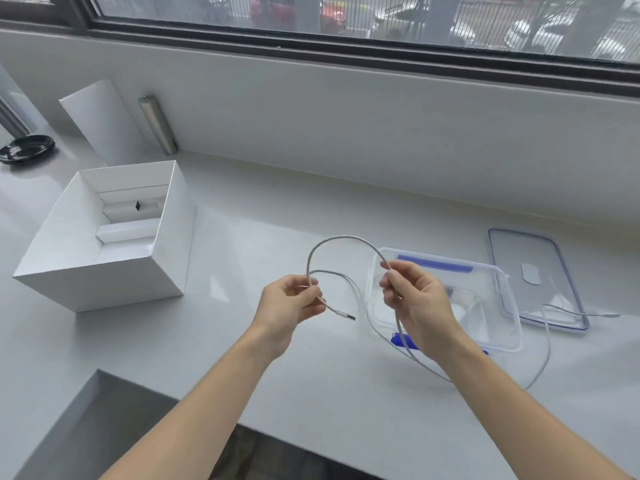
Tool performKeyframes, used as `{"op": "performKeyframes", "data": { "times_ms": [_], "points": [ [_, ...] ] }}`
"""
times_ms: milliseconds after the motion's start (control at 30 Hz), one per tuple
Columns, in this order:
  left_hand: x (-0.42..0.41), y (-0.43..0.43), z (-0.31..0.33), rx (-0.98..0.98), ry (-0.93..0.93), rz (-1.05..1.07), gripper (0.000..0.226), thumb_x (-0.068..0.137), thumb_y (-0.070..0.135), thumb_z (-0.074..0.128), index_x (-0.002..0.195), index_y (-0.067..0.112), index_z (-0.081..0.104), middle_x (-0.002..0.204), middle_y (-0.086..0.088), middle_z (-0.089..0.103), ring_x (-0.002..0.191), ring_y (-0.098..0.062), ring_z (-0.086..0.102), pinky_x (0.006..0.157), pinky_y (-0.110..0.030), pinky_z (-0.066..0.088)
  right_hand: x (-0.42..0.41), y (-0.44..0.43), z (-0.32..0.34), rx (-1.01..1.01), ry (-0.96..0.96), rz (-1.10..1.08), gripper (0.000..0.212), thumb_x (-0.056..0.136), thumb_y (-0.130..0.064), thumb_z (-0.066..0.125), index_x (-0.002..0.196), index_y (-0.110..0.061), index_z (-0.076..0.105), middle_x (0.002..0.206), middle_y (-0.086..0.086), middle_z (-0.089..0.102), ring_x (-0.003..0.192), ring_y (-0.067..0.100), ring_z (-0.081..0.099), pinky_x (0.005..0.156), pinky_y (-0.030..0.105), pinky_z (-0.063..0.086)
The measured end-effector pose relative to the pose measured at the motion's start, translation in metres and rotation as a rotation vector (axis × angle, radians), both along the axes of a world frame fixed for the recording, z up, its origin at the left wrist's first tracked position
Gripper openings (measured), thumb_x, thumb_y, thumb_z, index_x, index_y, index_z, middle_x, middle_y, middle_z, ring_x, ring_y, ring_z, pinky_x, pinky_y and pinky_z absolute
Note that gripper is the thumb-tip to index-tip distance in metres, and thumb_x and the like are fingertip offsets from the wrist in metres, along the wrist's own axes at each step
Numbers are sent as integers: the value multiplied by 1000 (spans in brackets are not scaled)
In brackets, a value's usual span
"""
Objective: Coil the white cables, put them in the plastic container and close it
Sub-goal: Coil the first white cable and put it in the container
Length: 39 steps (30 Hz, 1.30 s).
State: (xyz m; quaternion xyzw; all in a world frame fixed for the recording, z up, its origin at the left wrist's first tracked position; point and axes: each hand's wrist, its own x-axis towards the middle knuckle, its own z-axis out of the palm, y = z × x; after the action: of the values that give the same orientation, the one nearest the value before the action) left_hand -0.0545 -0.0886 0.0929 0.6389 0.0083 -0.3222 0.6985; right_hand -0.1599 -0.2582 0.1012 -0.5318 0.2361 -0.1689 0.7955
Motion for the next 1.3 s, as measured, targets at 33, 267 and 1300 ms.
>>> {"op": "performKeyframes", "data": {
  "times_ms": [33,267,1300],
  "points": [
    [-7,-8,3,-67,68,-14,5,88,-5,58,89,0,60,77,-13,60,65,-19,65,69,-27,59,-3,-5,3,72,-32,-12,18,92,2,48,96,-6,63,69,5,62,58,10,54,58,19,45],
    [-51,-69,25,-387,370,-56,11,87,-7,55,80,2,54,76,-15,64,68,-22,70,66,-25,59,-28,-29,19,277,-156,-39,21,81,-12,55,100,-11,63,77,1,67,73,14,63,74,28,51],
    [-137,-173,16,28,-193,-728,13,89,27,61,96,16,65,86,-3,73,92,-17,68,94,-31,47,-84,-116,52,99,-324,-198,25,83,-15,53,105,-6,60,66,1,63,67,18,66,78,32,56]
  ]
}}
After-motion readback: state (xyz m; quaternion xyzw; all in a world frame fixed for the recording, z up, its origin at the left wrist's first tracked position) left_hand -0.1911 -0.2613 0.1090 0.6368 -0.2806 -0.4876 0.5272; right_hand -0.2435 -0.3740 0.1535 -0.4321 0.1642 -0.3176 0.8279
